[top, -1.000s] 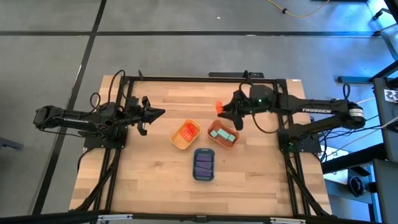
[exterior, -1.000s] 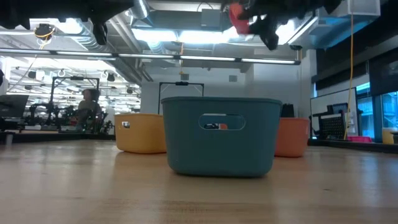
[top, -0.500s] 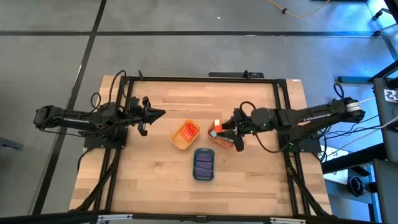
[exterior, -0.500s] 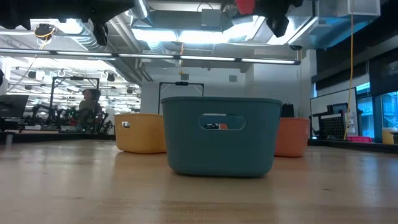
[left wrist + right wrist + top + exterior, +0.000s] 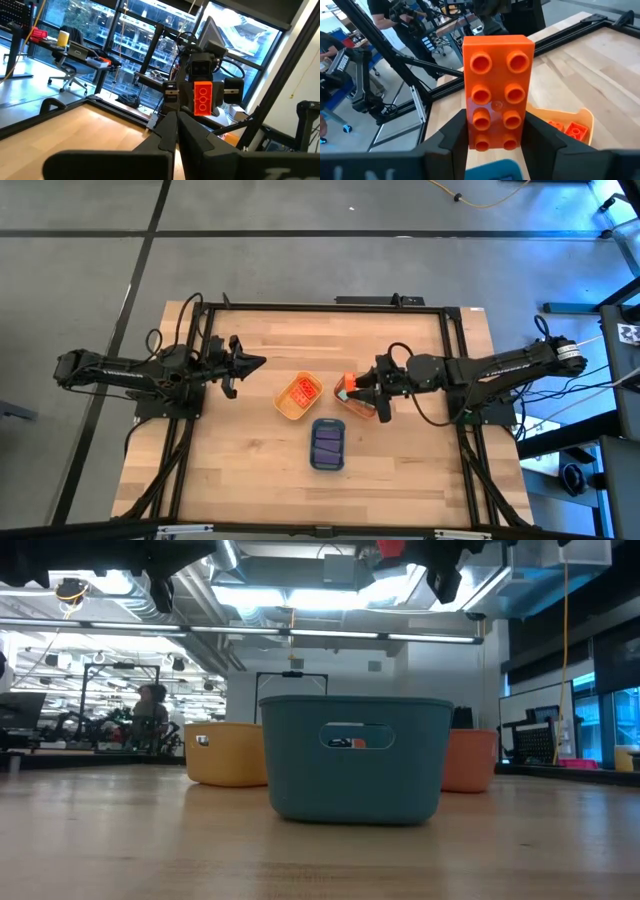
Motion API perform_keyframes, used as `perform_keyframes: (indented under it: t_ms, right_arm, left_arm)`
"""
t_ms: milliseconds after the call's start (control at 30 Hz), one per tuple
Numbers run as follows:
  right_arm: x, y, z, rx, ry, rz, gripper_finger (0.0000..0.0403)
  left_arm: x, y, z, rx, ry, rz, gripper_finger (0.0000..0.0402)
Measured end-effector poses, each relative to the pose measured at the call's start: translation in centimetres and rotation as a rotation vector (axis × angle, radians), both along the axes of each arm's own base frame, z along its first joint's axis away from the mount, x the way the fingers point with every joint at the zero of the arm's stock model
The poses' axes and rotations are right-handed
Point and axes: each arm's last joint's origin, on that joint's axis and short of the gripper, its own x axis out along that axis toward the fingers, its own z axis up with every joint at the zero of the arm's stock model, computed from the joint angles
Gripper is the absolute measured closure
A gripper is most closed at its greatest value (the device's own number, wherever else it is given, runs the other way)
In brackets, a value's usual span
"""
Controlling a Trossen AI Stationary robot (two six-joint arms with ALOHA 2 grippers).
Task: Sort & place blocks by color
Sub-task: Put the orange studded block into the yellow bin
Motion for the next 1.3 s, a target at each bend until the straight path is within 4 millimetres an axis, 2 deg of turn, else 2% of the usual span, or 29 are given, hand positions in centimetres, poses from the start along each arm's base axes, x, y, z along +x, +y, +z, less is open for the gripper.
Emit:
perform_keyframes:
  t_ms: [200, 300, 700, 900, 1033, 1300]
  right_arm:
    - [0.0, 0.0, 0.0, -0.001, -0.002, 0.001, 0.0262]
    - [0.0, 0.0, 0.0, -0.002, -0.002, 0.001, 0.0262]
    - [0.0, 0.0, 0.0, -0.001, 0.0, 0.0, 0.0262]
    - [0.0, 0.0, 0.0, -0.001, 0.0, 0.0, 0.0262]
    - [0.1, -0.2, -0.2, -0.002, 0.009, -0.008, 0.0262]
    - [1.0, -0.6, -0.6, -0.001, -0.003, -0.026, 0.0262]
  left_arm:
    - [0.0, 0.1, 0.0, -0.015, -0.002, 0.03, 0.0397]
    - [0.0, 0.1, 0.0, -0.037, -0.006, 0.043, 0.038]
    - [0.0, 0.2, 0.0, -0.096, -0.018, 0.058, 0.022]
    - [0.8, 0.2, 0.6, -0.121, -0.006, 0.027, 0.0169]
    - [2.9, 0.1, 2.4, -0.062, 0.025, -0.01, 0.0156]
    - [9.7, 0.0, 3.6, 0.057, 0.168, -0.05, 0.0154]
